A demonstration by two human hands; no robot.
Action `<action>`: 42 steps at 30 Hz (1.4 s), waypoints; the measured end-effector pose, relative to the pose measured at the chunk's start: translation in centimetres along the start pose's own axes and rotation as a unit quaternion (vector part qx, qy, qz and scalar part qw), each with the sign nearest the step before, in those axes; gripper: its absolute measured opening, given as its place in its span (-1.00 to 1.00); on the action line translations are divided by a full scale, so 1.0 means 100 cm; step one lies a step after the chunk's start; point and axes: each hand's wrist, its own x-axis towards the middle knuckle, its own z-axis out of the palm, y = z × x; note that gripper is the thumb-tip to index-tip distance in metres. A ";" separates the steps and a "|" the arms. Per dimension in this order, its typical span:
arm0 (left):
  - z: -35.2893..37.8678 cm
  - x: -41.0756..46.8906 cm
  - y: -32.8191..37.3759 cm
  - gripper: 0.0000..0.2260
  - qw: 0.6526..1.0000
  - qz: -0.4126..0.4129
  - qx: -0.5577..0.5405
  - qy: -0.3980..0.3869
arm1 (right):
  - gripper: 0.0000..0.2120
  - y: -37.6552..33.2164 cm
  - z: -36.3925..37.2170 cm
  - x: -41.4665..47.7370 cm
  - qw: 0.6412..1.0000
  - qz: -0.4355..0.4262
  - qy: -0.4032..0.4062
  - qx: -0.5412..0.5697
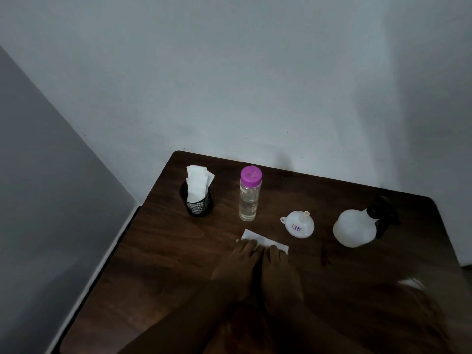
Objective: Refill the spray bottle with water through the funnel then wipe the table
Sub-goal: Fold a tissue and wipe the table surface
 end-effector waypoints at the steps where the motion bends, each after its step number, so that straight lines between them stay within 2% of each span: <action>1: -0.004 -0.001 -0.003 -0.27 1.000 0.006 0.000 0.000 | -0.41 -0.002 0.001 -0.001 0.999 0.000 -0.028 -0.020; 3: -0.011 -0.001 -0.009 -0.32 1.000 0.014 -0.006 0.008 | -0.33 -0.007 0.006 0.004 0.998 0.001 -0.036 -0.059; 7: -0.022 0.004 -0.027 -0.38 1.000 0.011 0.002 0.014 | -0.40 -0.022 0.010 0.023 0.990 -0.038 -0.063 -0.122; 12: -0.026 -0.002 -0.054 -0.34 1.000 -0.006 0.026 0.010 | -0.42 -0.048 -0.001 0.047 0.970 -0.078 -0.056 -0.223; 15: -0.027 -0.009 -0.069 -0.29 0.999 -0.025 0.020 0.023 | -0.40 -0.063 -0.002 0.063 0.965 -0.072 -0.058 -0.246; 20: -0.031 -0.022 -0.090 -0.36 0.997 -0.065 0.009 0.049 | -0.54 -0.088 -0.012 0.075 0.950 -0.114 -0.052 -0.286; 25: -0.027 -0.043 -0.103 -0.38 0.992 -0.116 0.021 0.049 | -0.49 -0.100 -0.004 0.082 0.934 -0.193 -0.024 -0.300; 28: -0.021 -0.055 -0.097 -0.45 0.987 -0.136 0.029 0.077 | -0.42 -0.096 0.000 0.078 0.915 -0.250 -0.001 -0.316; 31: -0.014 -0.066 -0.080 -0.53 0.978 -0.176 0.014 0.111 | -0.47 -0.082 -0.002 0.072 0.885 -0.323 0.033 -0.335; 34: -0.005 -0.069 -0.062 -0.46 0.974 -0.198 0.004 0.108 | -0.51 -0.062 -0.003 0.067 0.863 -0.374 0.053 -0.335; 37: -0.005 -0.064 -0.044 -0.40 0.974 -0.212 -0.002 0.080 | -0.55 -0.046 -0.003 0.063 0.868 -0.377 0.055 -0.319; 42: -0.003 -0.048 -0.018 -0.46 0.976 -0.206 -0.008 0.068 | -0.52 -0.017 -0.010 0.053 0.893 -0.344 0.015 -0.288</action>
